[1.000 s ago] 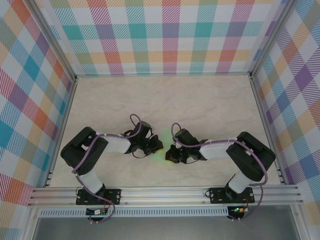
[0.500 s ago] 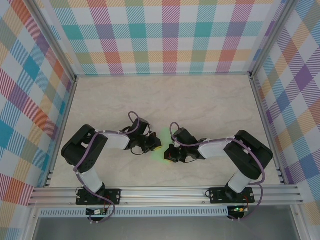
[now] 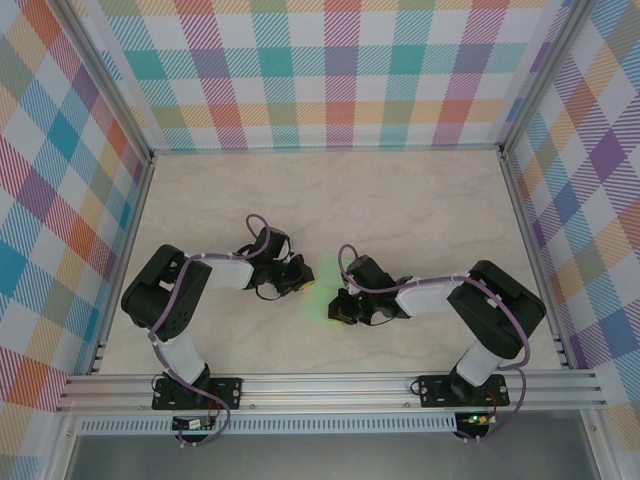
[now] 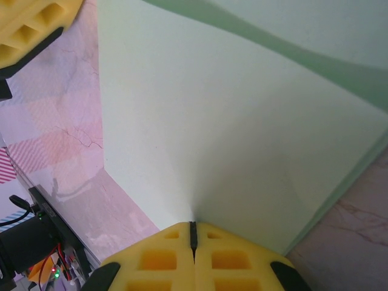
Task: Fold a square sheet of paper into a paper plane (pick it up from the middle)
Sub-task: Fold the triangle a second time at the center of the table.
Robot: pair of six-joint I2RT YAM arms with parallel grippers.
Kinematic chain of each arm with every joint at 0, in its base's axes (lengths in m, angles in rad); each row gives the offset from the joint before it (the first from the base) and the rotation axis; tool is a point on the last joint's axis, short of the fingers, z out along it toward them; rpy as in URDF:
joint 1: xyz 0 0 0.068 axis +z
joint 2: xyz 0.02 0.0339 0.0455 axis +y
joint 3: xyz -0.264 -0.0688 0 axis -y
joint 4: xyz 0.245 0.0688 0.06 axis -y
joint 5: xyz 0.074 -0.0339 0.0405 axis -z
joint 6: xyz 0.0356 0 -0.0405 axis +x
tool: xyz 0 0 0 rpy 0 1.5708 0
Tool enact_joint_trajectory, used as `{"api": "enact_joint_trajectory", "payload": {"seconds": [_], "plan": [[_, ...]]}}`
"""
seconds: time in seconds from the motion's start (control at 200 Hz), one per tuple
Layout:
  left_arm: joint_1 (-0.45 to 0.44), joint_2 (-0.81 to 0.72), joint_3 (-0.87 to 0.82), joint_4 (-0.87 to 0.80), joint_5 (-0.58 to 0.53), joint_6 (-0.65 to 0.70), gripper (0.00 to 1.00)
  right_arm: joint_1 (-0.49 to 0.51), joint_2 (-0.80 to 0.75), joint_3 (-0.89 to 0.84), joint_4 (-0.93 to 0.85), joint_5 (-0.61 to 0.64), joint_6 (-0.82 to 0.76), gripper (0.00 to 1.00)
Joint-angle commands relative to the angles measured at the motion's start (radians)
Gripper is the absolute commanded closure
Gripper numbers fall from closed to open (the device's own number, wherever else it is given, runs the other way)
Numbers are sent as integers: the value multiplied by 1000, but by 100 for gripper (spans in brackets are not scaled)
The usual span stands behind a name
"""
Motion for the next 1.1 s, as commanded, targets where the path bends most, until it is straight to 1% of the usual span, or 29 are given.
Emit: {"api": "enact_joint_trajectory", "payload": {"seconds": [0.0, 0.19, 0.365, 0.44, 0.505, 0.66, 0.745, 0.94, 1.03, 1.095], "plan": [[26, 12, 28, -62, -54, 39, 100, 5, 49, -20, -177, 13, -32, 98], [37, -78, 45, -126, -56, 61, 100, 5, 57, 10, -200, 11, -51, 98], [24, -205, 7, -131, -24, 52, 100, 4, 63, 35, -213, 13, -57, 98], [12, -228, -7, -115, 16, 55, 100, 3, 66, 40, -216, 16, -55, 98], [-4, -218, -8, -101, 50, 64, 100, 3, 67, 41, -215, 18, -51, 98], [-56, -141, 21, -63, 81, 64, 100, 3, 62, 45, -218, 20, -51, 97], [-80, -95, 47, -72, 63, 67, 100, 4, 61, 48, -221, 25, -50, 97], [-84, 10, 55, -69, 46, 68, 100, 3, 50, 62, -229, 27, -51, 97], [-85, 32, 46, -76, 30, 71, 100, 2, 38, 78, -230, 26, -47, 96], [-84, 37, 35, -77, 18, 70, 100, 2, 20, 83, -199, 11, -31, 96]]}}
